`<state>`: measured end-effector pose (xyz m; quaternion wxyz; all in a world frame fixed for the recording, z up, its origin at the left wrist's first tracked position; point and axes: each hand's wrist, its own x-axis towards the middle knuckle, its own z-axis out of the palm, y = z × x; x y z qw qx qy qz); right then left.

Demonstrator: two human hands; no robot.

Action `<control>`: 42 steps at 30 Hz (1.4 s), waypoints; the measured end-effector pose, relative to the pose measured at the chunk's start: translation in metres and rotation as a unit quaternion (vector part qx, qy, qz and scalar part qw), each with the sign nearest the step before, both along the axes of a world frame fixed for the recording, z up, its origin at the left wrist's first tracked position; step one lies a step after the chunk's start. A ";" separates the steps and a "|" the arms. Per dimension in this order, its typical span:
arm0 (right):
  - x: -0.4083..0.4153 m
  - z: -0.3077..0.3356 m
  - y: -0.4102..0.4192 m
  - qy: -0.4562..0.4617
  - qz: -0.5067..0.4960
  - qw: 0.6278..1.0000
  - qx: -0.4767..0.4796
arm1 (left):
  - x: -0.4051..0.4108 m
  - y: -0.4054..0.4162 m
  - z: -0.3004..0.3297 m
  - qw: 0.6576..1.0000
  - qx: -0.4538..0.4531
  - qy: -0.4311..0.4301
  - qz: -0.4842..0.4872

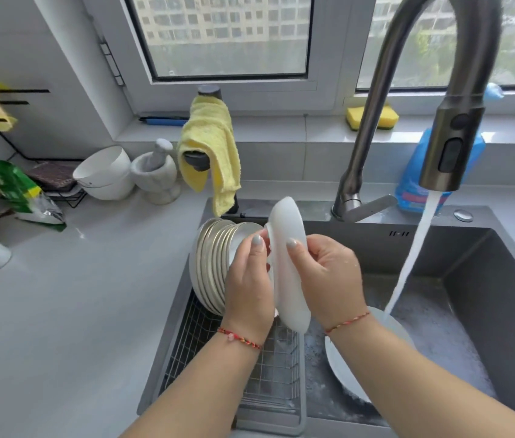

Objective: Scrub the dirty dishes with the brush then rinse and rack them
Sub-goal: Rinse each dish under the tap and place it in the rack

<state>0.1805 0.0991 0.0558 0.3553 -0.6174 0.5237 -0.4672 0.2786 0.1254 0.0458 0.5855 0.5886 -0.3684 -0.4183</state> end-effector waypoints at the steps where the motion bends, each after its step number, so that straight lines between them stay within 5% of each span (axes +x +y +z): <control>1: 0.007 -0.006 -0.003 0.010 0.002 1.000 0.008 | 0.005 -0.001 -0.005 1.000 0.021 0.004 0.008; 8: 0.045 -0.046 -0.022 0.108 0.010 0.992 0.066 | 0.034 0.000 -0.041 0.991 0.117 -0.032 0.056; 19: 0.090 -0.077 -0.030 0.247 0.026 0.962 0.114 | 0.059 -0.008 -0.059 0.983 0.145 -0.025 0.107; 42: 0.072 -0.086 -0.025 0.173 0.122 0.957 0.197 | 0.041 0.004 -0.061 0.978 0.158 -0.041 0.131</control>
